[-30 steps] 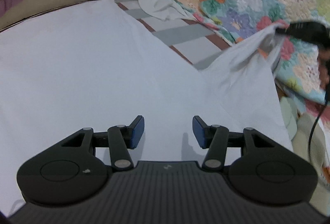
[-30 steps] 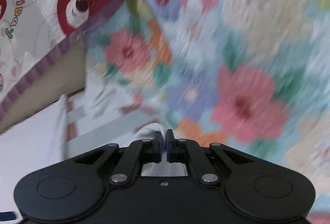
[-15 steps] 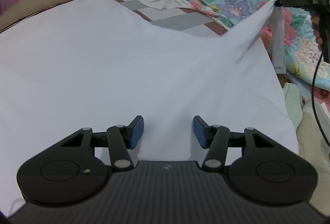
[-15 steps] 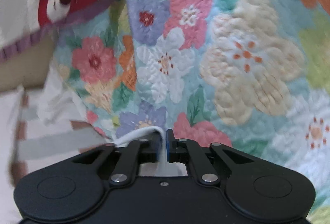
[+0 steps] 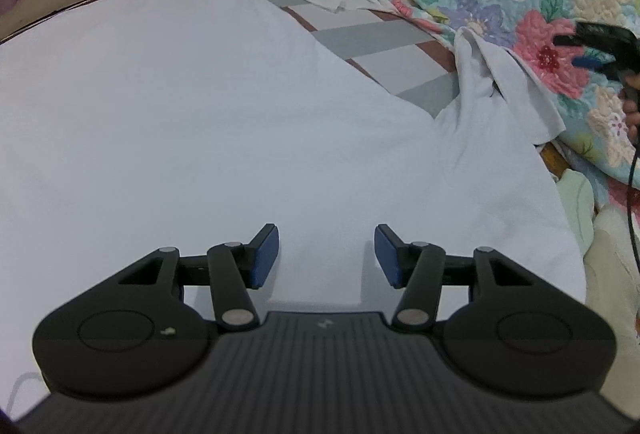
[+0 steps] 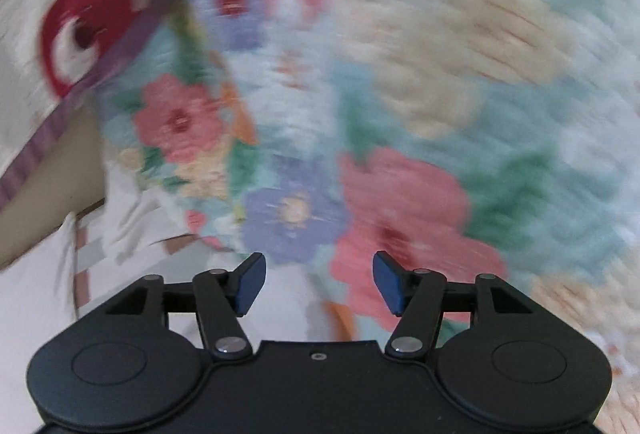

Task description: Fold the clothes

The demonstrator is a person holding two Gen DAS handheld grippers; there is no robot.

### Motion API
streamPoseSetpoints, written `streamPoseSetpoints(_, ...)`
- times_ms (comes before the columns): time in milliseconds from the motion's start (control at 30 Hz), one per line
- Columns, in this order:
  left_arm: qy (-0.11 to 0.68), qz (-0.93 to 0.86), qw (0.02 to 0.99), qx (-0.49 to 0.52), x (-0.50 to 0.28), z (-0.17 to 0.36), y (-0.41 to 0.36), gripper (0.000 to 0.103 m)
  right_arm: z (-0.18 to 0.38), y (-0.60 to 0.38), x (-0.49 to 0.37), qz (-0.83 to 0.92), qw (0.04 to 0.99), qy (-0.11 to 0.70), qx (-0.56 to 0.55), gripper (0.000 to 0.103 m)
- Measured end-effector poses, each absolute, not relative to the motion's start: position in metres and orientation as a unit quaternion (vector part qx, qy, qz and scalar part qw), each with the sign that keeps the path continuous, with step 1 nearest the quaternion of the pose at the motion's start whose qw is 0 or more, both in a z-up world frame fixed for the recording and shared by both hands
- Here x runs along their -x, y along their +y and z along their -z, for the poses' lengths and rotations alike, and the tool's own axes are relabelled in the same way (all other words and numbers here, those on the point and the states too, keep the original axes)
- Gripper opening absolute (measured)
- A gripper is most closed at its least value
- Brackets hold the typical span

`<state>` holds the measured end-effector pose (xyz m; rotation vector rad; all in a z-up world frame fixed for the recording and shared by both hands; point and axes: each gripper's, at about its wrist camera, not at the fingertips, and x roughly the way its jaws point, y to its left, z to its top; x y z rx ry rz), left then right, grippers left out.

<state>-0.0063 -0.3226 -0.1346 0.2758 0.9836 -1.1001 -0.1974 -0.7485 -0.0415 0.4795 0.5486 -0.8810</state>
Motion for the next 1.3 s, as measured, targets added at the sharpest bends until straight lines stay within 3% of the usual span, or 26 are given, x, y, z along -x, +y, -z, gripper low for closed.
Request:
streamPoseSetpoints(400,0.407,0.509,0.749,-0.121,0.007,0.125,-0.319,0.052,0.100,-0.729,0.206,0.331,0.844,0.357,-0.226,0.066)
streamPoseSetpoints(433,0.400,0.512,0.751,-0.117,0.006,0.123,-0.318,0.052,0.104,-0.730,0.205,0.327,0.843,0.358,-0.233,0.052)
streamPoseSetpoints(467,0.392,0.516,0.753,-0.113,0.006,0.121,-0.317,0.052,0.105,-0.731,0.202,0.317,0.844,0.358,-0.241,0.004)
streamPoseSetpoints(700,0.329,0.544,0.767,-0.086,0.007,0.103,-0.308,0.052,0.051,-0.716,0.162,0.172,0.874,0.229,-0.392,0.004)
streamPoseSetpoints(833,0.283,0.566,0.771,-0.075,0.012,0.088,-0.302,0.053,0.012,-0.681,0.118,0.086,0.889,0.192,-0.407,0.004)
streamPoseSetpoints(1133,0.183,0.556,0.807,-0.075,0.014,0.057,-0.286,0.066,-0.027,-0.567,0.045,-0.075,0.915,0.236,-0.319,0.004)
streamPoseSetpoints(1200,0.199,0.541,0.815,-0.058,0.005,0.056,-0.282,0.073,-0.027,-0.554,0.036,-0.090,0.917,0.252,-0.297,0.004)
streamPoseSetpoints(1300,0.229,0.530,0.816,-0.012,-0.013,0.056,-0.272,0.073,-0.024,-0.547,0.031,-0.079,0.922,0.274,-0.263,0.004)
